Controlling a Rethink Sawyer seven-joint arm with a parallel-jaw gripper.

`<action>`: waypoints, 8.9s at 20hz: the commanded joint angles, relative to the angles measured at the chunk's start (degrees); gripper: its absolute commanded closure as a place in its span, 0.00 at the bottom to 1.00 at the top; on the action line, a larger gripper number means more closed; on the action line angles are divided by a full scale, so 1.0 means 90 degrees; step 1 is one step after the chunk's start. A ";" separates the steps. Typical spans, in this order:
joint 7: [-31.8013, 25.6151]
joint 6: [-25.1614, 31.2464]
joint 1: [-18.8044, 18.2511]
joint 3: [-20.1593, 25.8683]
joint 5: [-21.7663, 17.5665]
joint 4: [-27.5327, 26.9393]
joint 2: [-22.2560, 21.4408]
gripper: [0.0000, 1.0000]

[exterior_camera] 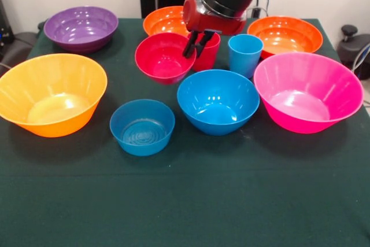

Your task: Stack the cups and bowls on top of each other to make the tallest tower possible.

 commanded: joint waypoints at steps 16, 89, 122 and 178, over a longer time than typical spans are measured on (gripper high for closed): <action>0.0566 0.1418 0.0377 0.0425 0.0175 -0.3009 0.1311 1.00; 0.2459 0.1593 0.0200 -0.0281 0.1468 -0.4963 0.4065 1.00; 0.2349 0.1704 0.0226 -0.0327 0.1474 -0.5187 0.4017 0.00; 0.0875 -0.0027 0.0016 -0.0301 0.1221 -0.1624 0.1817 0.00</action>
